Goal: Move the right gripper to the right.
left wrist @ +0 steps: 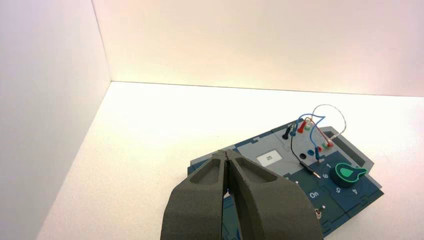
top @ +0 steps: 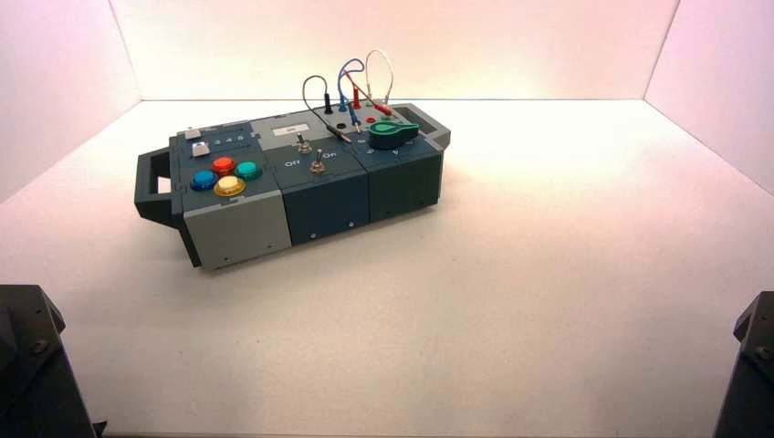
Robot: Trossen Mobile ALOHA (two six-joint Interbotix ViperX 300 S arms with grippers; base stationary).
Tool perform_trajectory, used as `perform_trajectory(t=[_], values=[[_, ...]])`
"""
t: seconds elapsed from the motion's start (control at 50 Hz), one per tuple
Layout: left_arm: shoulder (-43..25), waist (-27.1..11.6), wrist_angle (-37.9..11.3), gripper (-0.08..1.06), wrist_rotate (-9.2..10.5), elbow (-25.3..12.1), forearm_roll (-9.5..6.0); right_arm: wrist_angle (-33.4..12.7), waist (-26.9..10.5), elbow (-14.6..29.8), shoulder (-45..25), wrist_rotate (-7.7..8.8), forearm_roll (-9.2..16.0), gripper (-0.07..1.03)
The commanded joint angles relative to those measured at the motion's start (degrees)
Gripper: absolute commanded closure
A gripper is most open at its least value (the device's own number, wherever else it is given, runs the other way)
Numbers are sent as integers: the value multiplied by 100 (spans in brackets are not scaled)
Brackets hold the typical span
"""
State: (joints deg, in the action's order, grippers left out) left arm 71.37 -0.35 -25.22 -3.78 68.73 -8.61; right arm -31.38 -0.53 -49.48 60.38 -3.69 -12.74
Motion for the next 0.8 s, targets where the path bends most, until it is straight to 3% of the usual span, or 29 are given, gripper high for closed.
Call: perform_trajectory(t=[0.02,0.22,0.52,0.66,0.8], values=[[-79,-88,35,101,-9,-88,0,18,633,589,-378,-9,-53,98],[-132,-105,35,101,-18,-88,0,-281,1248,1213,-1090,0,-114,98],[-237,-378,-62,101,-26,-105,18,-536,1723,1828,-1942,-9,-149,99],[-237,-650,-123,101,-26,-97,26,-642,1644,1784,-1995,-9,-132,98],[-237,-686,-158,101,-26,-105,35,-668,1644,1573,-1837,0,-132,98]])
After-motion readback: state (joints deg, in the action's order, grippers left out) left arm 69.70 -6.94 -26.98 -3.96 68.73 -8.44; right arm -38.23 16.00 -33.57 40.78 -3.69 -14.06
